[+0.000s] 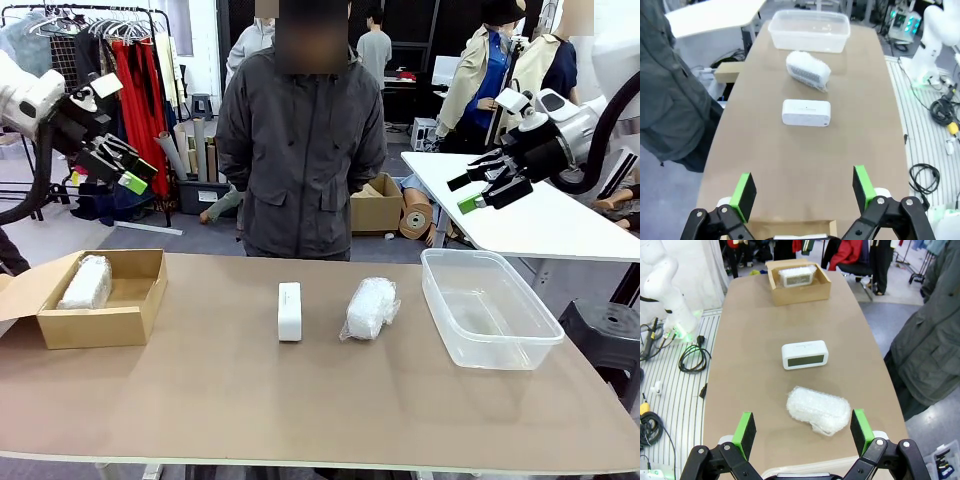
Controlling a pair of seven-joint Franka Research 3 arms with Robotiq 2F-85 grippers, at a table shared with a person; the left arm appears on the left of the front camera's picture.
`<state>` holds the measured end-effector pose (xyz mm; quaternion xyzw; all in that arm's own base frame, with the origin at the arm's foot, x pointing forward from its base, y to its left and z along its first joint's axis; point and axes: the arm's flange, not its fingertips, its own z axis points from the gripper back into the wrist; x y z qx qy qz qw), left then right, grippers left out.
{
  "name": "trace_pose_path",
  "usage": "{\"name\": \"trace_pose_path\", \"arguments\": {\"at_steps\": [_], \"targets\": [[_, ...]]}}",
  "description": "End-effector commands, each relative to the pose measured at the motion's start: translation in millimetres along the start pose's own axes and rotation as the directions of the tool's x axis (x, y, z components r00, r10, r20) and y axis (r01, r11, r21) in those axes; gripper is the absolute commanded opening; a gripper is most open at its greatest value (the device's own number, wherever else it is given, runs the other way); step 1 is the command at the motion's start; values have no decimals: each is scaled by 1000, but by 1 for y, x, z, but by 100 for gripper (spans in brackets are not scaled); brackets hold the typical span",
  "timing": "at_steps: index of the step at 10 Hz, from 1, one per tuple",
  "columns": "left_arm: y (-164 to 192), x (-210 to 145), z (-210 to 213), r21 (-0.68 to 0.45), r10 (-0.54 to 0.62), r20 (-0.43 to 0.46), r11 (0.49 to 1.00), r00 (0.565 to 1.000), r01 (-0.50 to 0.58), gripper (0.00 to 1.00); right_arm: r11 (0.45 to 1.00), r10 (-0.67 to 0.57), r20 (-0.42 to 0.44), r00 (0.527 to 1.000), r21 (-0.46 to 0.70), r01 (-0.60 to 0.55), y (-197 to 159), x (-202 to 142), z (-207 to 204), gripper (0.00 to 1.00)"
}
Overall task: Separate and place wrapped and unwrapped clocks.
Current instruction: Pick up the Digital clock indicated by the person.
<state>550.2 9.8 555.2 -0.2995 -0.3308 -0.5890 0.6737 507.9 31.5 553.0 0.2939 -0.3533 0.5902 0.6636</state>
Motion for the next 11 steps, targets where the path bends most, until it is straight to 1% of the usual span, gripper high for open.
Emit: {"name": "trace_pose_path", "arguments": {"at_steps": [1,3,4,5,6,7,8,9,10,11], "targets": [[1,-6,-3,-17,3,-29,1000,1000,-4,100,1000,1,1,1000,0,-1,2,1,0,100],[1,-6,-3,-17,3,-29,1000,1000,-4,100,1000,1,1,1000,0,-1,2,1,0,100],[1,-5,-3,-9,6,-12,1000,1000,-6,100,1000,1,1,1000,0,-1,2,1,0,100],[14,-7,-4,21,-30,33,999,999,29,100,1000,1,1,1000,0,-1,2,1,0,100],[23,-7,-5,52,-44,76,998,996,40,100,1000,1,1,1000,0,-1,2,1,0,100],[28,-5,-8,86,-50,104,995,993,41,100,1000,1,1,1000,0,-1,2,1,0,100],[38,-4,-6,93,-51,128,995,990,39,100,1000,1,1,1000,0,-1,2,1,0,100],[38,-2,-12,103,-55,154,994,986,39,100,1000,1,1,1000,0,-1,2,1,0,100],[39,-2,-11,111,-62,133,993,989,47,100,1000,1,1,1000,0,-1,2,1,0,100],[44,-3,-9,110,-62,136,993,989,47,100,1000,1,1,1000,0,-1,2,1,0,100]]}}
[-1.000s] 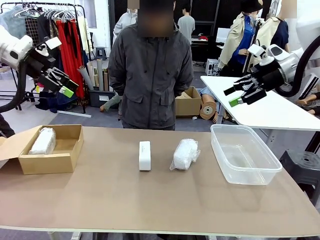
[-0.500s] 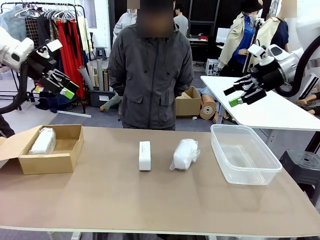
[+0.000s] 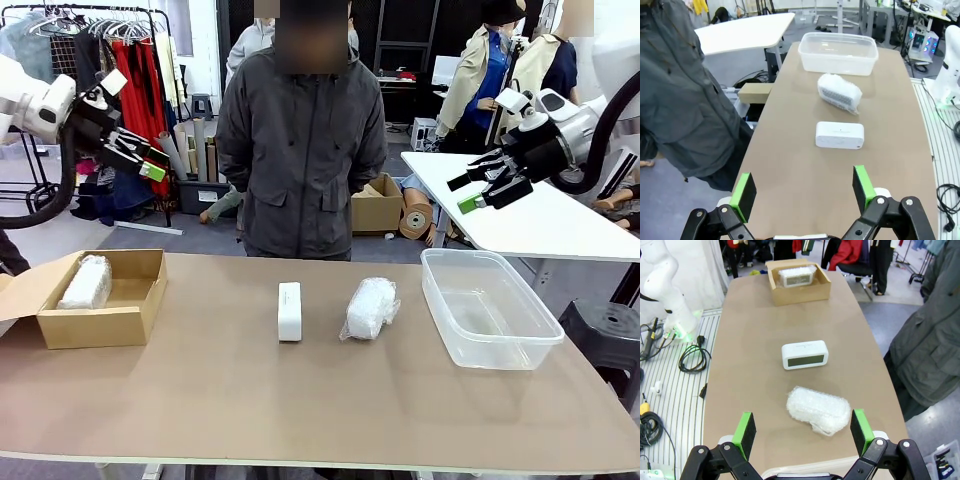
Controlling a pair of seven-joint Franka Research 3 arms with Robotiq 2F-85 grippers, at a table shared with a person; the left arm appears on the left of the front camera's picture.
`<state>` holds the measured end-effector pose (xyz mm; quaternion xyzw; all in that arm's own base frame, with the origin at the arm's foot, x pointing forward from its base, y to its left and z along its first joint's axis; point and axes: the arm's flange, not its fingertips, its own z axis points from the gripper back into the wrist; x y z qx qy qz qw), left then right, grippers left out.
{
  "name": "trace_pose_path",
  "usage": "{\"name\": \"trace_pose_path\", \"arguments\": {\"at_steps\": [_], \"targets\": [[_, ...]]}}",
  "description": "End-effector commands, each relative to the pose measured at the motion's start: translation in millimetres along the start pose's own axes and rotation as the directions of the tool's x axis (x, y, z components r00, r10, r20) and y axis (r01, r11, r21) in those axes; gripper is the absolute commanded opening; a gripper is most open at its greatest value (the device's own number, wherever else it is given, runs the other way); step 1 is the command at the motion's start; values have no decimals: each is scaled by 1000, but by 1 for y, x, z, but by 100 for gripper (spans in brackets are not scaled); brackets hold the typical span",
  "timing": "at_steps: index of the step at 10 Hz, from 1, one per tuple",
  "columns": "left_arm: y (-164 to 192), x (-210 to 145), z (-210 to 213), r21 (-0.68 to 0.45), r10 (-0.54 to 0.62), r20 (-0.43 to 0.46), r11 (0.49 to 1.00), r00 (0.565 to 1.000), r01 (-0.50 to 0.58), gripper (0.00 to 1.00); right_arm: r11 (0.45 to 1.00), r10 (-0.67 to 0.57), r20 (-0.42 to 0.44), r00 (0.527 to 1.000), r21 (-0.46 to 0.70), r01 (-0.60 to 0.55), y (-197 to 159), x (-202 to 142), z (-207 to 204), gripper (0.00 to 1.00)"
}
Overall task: Separate and place wrapped and unwrapped clocks.
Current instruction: Pick up the Digital clock indicated by the person.
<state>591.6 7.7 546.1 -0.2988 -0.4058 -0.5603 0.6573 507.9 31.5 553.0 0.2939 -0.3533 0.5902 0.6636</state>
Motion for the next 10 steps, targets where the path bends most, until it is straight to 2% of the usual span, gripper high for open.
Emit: {"name": "trace_pose_path", "arguments": {"at_steps": [1,4,5,6,10], "targets": [[1,0,3,12,-25,8,1000,1000,25,100,1000,1,1,1000,0,-1,2,1,0,100],[-1,2,4,0,-16,-6,1000,1000,16,100,1000,1,1,1000,0,-1,2,1,0,100],[1,1,4,-20,-20,-51,1000,998,19,100,1000,1,1,1000,0,-1,2,1,0,100],[1,1,2,4,-4,-1,1000,1000,4,100,1000,1,1,1000,0,-1,2,1,0,100],[1,1,2,4,-4,-1,1000,1000,4,100,1000,1,1,1000,0,-1,2,1,0,100]]}}
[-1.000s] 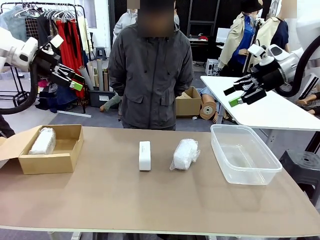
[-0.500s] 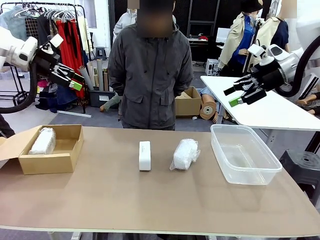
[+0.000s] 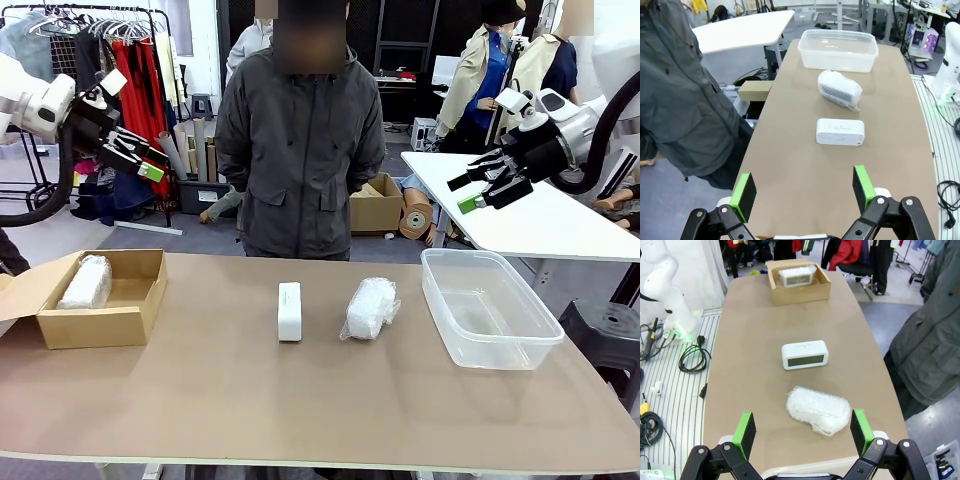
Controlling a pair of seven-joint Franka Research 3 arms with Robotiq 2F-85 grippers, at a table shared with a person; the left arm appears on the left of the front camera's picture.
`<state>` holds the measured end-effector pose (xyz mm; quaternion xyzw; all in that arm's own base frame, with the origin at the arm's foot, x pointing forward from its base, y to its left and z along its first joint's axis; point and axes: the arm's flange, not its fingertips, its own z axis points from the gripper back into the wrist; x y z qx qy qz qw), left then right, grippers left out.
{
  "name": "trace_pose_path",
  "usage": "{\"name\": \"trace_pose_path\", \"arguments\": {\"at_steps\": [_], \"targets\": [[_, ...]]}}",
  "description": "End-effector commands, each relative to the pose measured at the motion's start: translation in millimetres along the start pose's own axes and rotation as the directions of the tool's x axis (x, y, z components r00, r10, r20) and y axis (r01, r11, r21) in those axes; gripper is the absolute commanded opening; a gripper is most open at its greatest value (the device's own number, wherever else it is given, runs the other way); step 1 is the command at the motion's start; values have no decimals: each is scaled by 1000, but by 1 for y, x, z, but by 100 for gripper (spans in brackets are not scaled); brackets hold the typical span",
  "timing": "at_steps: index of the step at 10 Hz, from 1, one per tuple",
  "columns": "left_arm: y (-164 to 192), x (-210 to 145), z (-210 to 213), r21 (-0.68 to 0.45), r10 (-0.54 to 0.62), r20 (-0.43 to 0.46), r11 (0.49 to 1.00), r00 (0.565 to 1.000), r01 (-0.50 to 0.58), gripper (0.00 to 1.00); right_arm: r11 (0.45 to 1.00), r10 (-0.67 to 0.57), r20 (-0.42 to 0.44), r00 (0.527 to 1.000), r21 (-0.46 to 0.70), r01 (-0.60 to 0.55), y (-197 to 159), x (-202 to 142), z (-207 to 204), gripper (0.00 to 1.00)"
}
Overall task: Separate and place wrapped and unwrapped clocks.
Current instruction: Pick up the Digital clock indicated by the person.
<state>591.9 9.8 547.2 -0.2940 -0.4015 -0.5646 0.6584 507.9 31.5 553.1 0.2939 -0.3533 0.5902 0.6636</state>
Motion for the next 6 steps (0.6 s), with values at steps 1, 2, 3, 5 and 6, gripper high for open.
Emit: {"name": "trace_pose_path", "arguments": {"at_steps": [1,2,3,5,6], "targets": [[0,1,0,5,2,13,1000,1000,-2,100,1000,1,1,1000,0,-1,2,1,0,100],[0,1,0,5,2,13,1000,1000,-2,100,1000,1,1,1000,0,-1,2,1,0,100],[0,1,0,5,2,13,1000,1000,-2,100,1000,1,1,1000,0,-1,2,1,0,100],[0,1,0,5,2,13,1000,1000,-2,100,1000,1,1,1000,0,-1,2,1,0,100],[0,1,0,5,2,13,1000,1000,-2,100,1000,1,1,1000,0,-1,2,1,0,100]]}}
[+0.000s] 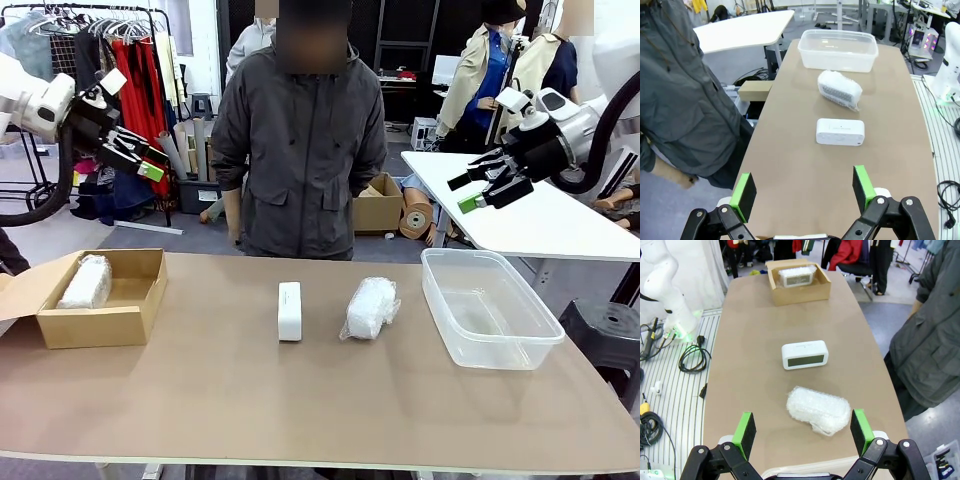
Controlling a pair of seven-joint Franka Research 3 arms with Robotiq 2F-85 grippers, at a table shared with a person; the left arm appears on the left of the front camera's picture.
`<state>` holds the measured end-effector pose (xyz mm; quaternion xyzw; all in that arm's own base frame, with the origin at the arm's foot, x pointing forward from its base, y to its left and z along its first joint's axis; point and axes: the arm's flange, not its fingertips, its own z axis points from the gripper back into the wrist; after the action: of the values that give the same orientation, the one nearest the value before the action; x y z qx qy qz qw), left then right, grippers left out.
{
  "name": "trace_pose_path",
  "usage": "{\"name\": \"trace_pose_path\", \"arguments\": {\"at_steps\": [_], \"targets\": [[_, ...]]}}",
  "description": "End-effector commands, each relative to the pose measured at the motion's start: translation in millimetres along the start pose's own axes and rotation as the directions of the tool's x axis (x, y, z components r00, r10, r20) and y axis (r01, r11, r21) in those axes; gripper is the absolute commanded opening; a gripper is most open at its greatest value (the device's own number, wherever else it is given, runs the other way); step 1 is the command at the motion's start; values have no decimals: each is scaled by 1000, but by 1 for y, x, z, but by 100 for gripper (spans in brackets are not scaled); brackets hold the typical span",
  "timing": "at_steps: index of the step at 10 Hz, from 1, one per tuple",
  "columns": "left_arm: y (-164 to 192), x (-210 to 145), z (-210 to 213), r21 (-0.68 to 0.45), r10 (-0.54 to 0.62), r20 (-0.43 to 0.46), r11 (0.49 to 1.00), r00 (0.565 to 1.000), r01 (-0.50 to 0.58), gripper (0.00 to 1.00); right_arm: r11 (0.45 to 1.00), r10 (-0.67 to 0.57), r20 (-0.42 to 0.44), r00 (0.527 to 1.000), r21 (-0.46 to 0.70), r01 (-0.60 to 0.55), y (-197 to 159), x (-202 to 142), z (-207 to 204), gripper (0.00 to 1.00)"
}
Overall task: Separate and place wrapped and unwrapped clocks.
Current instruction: Pick up the Digital clock indicated by the person.
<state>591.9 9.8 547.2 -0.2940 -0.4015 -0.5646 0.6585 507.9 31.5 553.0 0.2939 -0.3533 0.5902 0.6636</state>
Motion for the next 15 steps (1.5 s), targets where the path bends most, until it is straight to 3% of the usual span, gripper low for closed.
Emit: {"name": "trace_pose_path", "arguments": {"at_steps": [1,15], "targets": [[0,1,0,5,2,13,1000,1000,-2,100,1000,1,1,1000,0,-1,2,1,0,100],[0,1,0,5,2,13,1000,1000,-2,100,1000,1,1,1000,0,-1,2,1,0,100]]}}
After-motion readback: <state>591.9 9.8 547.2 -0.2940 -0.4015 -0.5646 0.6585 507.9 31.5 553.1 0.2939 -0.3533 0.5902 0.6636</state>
